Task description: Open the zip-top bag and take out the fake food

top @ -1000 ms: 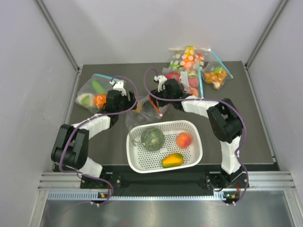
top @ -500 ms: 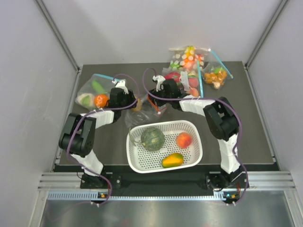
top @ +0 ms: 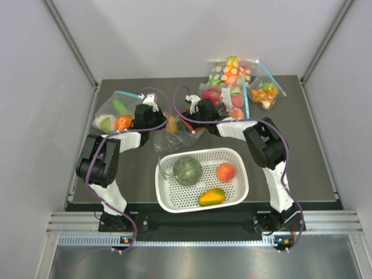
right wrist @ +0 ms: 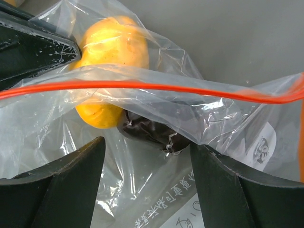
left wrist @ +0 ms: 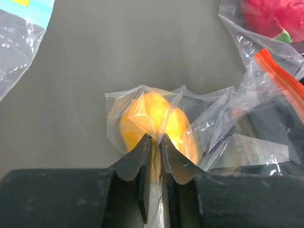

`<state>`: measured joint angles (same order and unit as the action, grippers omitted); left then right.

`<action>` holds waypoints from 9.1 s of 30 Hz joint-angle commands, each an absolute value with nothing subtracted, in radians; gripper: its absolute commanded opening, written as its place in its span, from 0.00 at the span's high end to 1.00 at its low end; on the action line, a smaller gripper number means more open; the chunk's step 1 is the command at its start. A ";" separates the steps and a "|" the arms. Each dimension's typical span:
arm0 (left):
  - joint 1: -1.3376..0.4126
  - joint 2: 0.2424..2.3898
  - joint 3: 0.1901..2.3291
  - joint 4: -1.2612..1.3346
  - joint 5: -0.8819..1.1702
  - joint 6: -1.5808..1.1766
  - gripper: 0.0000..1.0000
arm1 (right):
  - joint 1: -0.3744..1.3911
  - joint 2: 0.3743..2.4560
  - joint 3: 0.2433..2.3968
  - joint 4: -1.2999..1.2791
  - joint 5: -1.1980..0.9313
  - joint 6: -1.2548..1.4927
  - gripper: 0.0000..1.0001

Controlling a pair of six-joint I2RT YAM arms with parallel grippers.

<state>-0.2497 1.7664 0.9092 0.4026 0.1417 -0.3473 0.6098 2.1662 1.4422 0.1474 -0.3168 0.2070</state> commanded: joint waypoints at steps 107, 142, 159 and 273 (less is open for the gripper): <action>-0.249 1.798 1.006 0.181 0.359 -0.314 0.90 | 0.468 1.565 1.118 -0.061 -0.293 0.058 0.29; -0.279 1.885 1.058 0.224 0.449 -0.363 0.92 | 0.563 1.950 1.333 0.038 -0.365 0.087 0.38; -0.279 1.861 1.060 0.187 0.442 -0.340 0.92 | 0.595 1.752 1.184 0.040 -0.287 0.078 0.35; -0.293 1.985 1.152 0.264 0.798 -0.342 0.77 | 0.557 2.123 1.387 0.357 -0.285 0.215 0.48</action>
<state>-0.2596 2.0079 1.1572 0.2947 0.7116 -0.3592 0.5564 2.1288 1.3251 0.2565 -0.2619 0.1921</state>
